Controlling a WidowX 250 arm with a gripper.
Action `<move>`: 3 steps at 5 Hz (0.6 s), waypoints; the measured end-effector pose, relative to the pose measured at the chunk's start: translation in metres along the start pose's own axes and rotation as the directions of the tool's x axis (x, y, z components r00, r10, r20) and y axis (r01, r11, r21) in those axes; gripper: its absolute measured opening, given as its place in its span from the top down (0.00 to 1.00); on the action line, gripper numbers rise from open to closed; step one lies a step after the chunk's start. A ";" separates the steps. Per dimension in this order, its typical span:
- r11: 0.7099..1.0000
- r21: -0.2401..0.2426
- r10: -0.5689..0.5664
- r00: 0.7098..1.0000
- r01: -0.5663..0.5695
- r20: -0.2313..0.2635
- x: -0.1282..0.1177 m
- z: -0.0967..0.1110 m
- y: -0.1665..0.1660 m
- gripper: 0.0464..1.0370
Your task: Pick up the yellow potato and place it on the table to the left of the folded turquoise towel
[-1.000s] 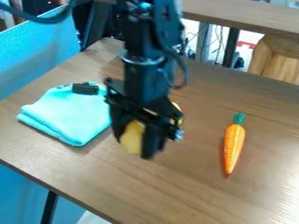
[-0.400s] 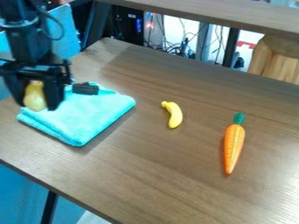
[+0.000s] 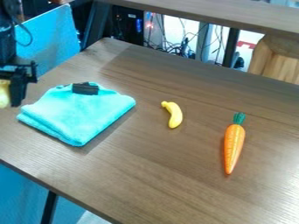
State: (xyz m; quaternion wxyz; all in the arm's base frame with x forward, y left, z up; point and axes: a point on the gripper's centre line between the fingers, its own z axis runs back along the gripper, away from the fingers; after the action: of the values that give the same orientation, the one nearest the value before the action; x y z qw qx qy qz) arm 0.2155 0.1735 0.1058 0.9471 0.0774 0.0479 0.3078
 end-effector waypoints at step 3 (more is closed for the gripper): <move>0.995 -0.013 0.101 0.994 -0.101 -0.051 0.009 -0.053 -0.003 0.33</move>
State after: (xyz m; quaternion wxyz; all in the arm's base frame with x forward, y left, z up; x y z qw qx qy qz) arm 0.2174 0.1828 0.0527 0.9294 0.0644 0.0652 0.3575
